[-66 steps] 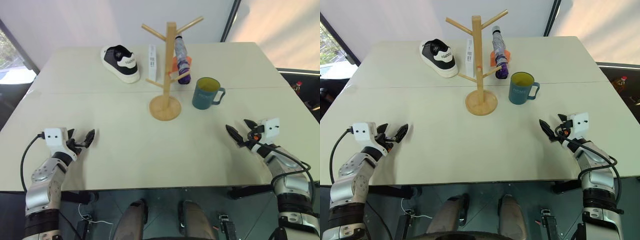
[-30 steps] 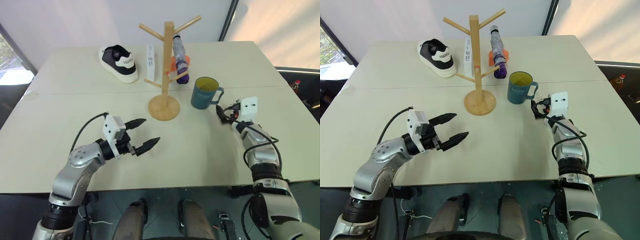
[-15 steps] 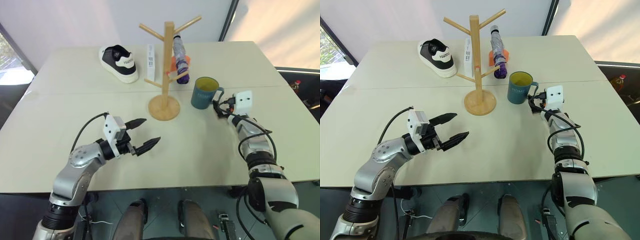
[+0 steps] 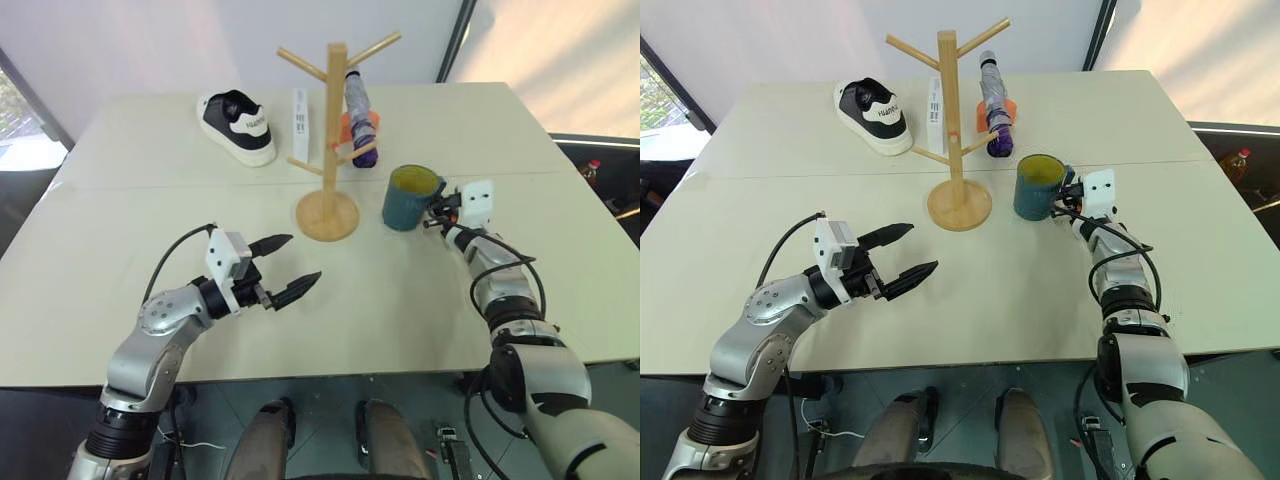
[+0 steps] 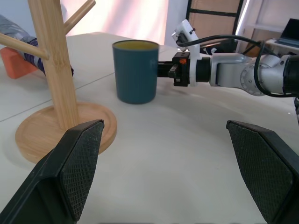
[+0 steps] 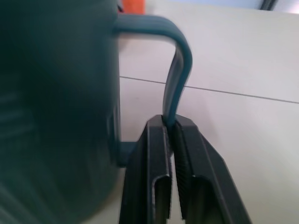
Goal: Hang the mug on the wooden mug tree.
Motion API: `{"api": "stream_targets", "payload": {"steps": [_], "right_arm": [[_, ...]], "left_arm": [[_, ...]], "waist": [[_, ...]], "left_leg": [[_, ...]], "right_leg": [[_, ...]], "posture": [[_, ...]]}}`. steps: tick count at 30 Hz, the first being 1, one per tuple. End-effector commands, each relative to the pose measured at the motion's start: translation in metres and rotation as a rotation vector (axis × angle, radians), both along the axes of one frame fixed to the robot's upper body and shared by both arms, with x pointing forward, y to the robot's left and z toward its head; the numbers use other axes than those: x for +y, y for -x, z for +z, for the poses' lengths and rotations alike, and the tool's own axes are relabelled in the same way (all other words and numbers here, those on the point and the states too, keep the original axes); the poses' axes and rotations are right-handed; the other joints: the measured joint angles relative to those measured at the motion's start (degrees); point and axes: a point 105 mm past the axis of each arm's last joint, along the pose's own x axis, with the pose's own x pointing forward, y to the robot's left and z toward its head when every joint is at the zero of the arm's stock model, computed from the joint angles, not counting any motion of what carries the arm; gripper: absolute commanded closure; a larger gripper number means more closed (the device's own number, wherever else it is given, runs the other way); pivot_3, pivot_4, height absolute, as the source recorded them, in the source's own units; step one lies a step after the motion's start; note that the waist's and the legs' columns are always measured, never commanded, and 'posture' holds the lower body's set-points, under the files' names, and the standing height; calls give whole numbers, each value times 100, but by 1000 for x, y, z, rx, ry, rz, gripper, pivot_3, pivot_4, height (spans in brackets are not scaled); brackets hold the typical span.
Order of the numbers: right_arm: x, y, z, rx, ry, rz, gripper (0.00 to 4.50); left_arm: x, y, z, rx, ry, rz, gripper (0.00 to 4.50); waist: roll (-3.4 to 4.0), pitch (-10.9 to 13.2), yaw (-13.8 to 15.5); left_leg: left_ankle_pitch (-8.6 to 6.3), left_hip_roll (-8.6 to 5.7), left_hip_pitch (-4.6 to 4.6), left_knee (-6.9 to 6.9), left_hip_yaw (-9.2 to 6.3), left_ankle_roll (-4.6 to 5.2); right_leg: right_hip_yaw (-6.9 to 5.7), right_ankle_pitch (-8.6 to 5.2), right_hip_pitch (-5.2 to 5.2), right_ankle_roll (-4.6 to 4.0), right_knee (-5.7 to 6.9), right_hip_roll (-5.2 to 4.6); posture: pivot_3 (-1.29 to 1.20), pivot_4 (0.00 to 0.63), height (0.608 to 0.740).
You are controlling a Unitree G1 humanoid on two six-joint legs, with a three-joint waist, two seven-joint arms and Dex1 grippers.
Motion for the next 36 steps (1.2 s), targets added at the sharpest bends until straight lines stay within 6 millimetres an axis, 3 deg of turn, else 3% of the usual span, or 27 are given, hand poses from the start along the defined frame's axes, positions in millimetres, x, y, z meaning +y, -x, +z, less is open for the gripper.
{"api": "stream_targets", "payload": {"steps": [1,6,11,16,22,31,36], "right_arm": [[1,0,21,-84,6,19,4438],[14,18,43,-169,248,163,4438],[57,68,87,-277,550,418,4438],[84,90,116,-289,739,457,4438],[118,90,152,-288,853,432,4438],[139,90,169,-277,893,420,4438],[145,89,171,-280,900,431,4438]], "left_arm": [[5,0,8,-46,-5,16,0],[27,-8,10,-64,-17,103,0],[62,-18,13,-91,-43,219,0],[73,-24,22,-117,-34,243,0],[78,-23,46,-174,14,217,0],[71,-11,59,-183,15,149,0],[69,-10,61,-183,17,146,0]], "waist": [[0,0,2],[4,2,16],[17,10,9],[14,9,45],[13,10,42],[12,10,40],[12,10,33]], "left_leg": [[0,0,0,0,0,0],[0,0,0,-1,0,0],[0,1,-5,-4,-3,0],[-2,7,-2,-2,-7,-2],[-2,6,-15,-1,-5,-3],[3,-7,-94,4,-7,-10],[6,-6,-92,4,-7,-14]], "right_leg": [[0,0,0,0,0,0],[0,-1,-1,1,0,0],[1,-5,-10,6,3,-1],[-3,-16,-10,22,9,0],[1,-13,-21,18,0,-12],[-4,7,-93,31,3,-12],[-5,9,-97,29,16,-8]], "posture": [[0,150,740],[0,150,740],[0,150,740],[0,150,740],[0,150,740],[0,150,740],[0,150,740]]}}
